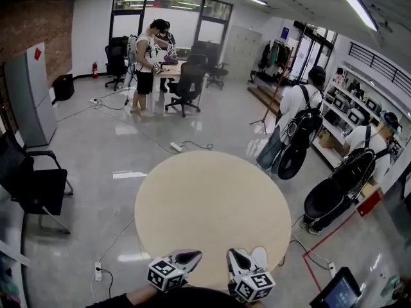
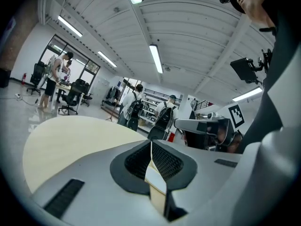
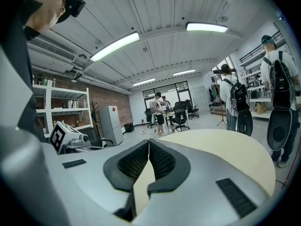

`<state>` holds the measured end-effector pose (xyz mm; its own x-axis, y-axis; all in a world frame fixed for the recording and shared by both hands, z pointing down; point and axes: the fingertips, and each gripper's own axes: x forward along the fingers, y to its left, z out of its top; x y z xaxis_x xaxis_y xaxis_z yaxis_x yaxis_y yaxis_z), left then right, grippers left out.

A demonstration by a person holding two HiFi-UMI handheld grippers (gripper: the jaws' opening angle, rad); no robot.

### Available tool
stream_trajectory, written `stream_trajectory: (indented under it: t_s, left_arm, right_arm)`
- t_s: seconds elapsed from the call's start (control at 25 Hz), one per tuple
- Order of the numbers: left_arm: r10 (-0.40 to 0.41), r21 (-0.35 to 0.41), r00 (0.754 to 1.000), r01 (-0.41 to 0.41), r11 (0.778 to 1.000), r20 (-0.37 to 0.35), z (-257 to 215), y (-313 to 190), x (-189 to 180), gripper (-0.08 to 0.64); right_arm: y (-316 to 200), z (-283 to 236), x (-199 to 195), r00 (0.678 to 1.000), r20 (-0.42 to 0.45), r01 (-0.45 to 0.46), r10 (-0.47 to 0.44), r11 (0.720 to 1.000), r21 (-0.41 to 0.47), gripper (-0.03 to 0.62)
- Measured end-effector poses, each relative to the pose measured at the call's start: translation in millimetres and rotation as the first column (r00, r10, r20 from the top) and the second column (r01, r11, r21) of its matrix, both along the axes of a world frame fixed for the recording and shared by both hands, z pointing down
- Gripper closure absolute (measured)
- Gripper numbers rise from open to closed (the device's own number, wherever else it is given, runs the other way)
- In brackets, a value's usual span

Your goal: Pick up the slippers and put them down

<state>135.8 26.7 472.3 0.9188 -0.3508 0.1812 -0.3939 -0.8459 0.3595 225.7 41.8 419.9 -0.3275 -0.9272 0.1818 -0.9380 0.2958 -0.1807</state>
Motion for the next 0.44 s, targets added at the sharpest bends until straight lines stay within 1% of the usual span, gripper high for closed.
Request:
stream_trajectory:
  t_s: [0.28, 0.44]
  left_arm:
    - [-0.019, -0.014, 1.000, 0.019, 1.000, -0.011, 3.1, -3.9, -1.6, 0.535]
    - [-0.021, 0.015, 1.000, 0.021, 1.000, -0.014, -6.1, -17.5, 5.3, 0.535]
  right_arm:
    - [-4.9, 2.1, -1.3, 1.000, -0.015, 0.022, -0.022, 1.000, -0.017, 0.577]
    - [-19.8, -7.3, 6.2, 0.999, -0.034, 0.022, -0.023, 1.000, -0.006, 0.577]
